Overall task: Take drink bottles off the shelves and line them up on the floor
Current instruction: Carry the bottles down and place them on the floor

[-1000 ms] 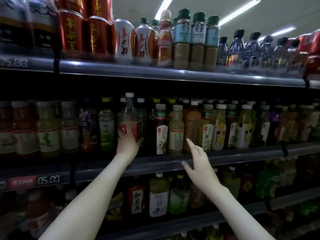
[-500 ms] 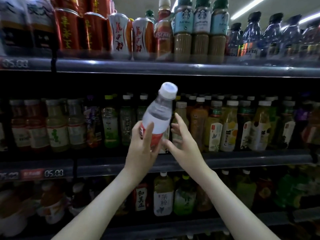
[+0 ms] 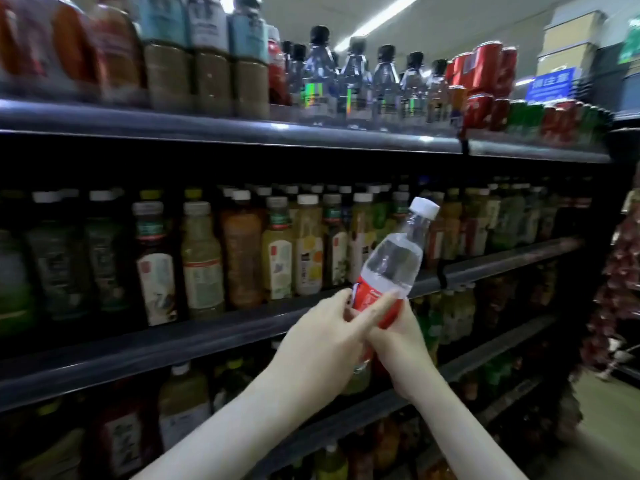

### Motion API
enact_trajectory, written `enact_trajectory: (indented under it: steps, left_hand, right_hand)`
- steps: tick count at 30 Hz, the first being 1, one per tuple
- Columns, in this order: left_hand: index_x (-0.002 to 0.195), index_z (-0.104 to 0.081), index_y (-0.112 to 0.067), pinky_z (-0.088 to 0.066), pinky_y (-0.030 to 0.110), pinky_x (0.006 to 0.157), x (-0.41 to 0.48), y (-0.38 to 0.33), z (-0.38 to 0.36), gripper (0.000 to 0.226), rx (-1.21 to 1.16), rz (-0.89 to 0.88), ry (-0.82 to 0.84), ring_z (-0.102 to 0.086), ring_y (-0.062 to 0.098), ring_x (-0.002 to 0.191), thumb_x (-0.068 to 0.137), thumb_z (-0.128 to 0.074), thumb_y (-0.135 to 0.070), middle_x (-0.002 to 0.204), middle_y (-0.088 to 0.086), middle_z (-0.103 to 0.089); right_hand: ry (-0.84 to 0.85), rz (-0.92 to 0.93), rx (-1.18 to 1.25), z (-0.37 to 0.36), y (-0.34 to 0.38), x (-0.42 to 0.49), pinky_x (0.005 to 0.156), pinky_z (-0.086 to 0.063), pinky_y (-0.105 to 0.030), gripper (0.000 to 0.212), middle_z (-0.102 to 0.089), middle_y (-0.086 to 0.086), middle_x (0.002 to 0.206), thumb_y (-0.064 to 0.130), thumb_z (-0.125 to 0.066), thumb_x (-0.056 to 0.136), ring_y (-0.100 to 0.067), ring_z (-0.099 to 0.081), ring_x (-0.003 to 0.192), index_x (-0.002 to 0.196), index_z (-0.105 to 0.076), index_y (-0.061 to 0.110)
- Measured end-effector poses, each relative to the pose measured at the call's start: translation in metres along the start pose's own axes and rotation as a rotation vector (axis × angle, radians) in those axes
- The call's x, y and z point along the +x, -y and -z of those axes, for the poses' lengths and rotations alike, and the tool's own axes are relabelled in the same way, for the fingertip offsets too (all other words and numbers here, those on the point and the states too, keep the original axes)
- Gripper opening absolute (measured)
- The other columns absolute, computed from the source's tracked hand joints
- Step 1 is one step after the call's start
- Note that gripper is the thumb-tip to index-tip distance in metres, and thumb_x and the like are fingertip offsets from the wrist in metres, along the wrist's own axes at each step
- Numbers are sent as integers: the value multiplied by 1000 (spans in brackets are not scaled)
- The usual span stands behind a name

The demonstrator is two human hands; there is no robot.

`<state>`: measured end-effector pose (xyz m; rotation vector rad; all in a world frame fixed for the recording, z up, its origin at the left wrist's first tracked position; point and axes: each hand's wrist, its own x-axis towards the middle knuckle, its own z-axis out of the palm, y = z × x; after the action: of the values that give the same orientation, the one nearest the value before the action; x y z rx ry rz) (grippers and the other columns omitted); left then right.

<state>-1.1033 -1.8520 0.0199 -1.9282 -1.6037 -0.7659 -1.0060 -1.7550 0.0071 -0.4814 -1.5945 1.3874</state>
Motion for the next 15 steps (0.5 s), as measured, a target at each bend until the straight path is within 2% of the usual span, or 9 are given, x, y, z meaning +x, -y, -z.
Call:
enact_trajectory:
  steps: [2, 4, 5, 7, 8, 11, 15]
  left_hand:
    - [147, -30, -32, -52, 28, 56, 28, -28, -36, 79, 48, -41, -13, -64, 21, 84, 76, -64, -24, 113, 4, -62]
    - [147, -31, -30, -52, 27, 51, 59, -55, -71, 67, -9, 10, -24, -64, 19, 85, 83, -50, -32, 115, -1, -61]
    - [148, -29, -30, -53, 29, 54, 76, -66, -89, 64, -54, 46, -21, -63, 19, 91, 86, -44, -34, 119, -2, -58]
    - [150, -20, -34, -54, 34, 72, 110, -83, -123, 62, -146, 153, -15, -55, 16, 109, 94, -44, -34, 132, -6, -48]
    - [151, -17, -35, -52, 33, 79, 125, -89, -140, 62, -185, 207, -6, -51, 13, 115, 95, -46, -34, 136, -9, -44]
    - [150, -21, -33, -47, 26, 85, 169, -102, -183, 60, -230, 304, -7, -48, 10, 118, 96, -47, -35, 139, -11, -41]
    - [148, -28, -29, -45, 26, 90, 216, -102, -233, 55, -193, 313, -11, -46, 10, 123, 97, -47, -35, 138, -10, -41]
  right_hand:
    - [-73, -9, 28, 54, -4, 14, 54, -51, -28, 50, -74, -7, 91, 12, -80, 70, -18, -71, 75, 115, -59, 11]
    - [-113, 17, 23, 111, -6, 26, 59, -53, -27, 44, -73, -7, 92, 8, -79, 75, -20, -71, 80, 113, -59, 11]
    - [-135, 28, 13, 139, -6, 32, 64, -55, -29, 43, -73, -8, 93, 10, -78, 74, -21, -71, 83, 112, -59, 12]
    - [-170, 24, -18, 195, -9, 43, 76, -56, -37, 44, -73, -8, 98, 13, -78, 72, -23, -71, 88, 113, -58, 14]
    - [-179, 17, -35, 220, -10, 48, 81, -56, -41, 44, -72, -7, 99, 12, -77, 73, -23, -70, 90, 113, -58, 16]
    - [-200, 6, -95, 286, -16, 71, 87, -55, -46, 45, -72, -3, 99, 12, -79, 73, -21, -70, 92, 112, -57, 21]
    - [-257, 19, -91, 344, -31, 110, 89, -54, -47, 47, -72, -2, 97, 10, -79, 73, -20, -70, 90, 113, -57, 21]
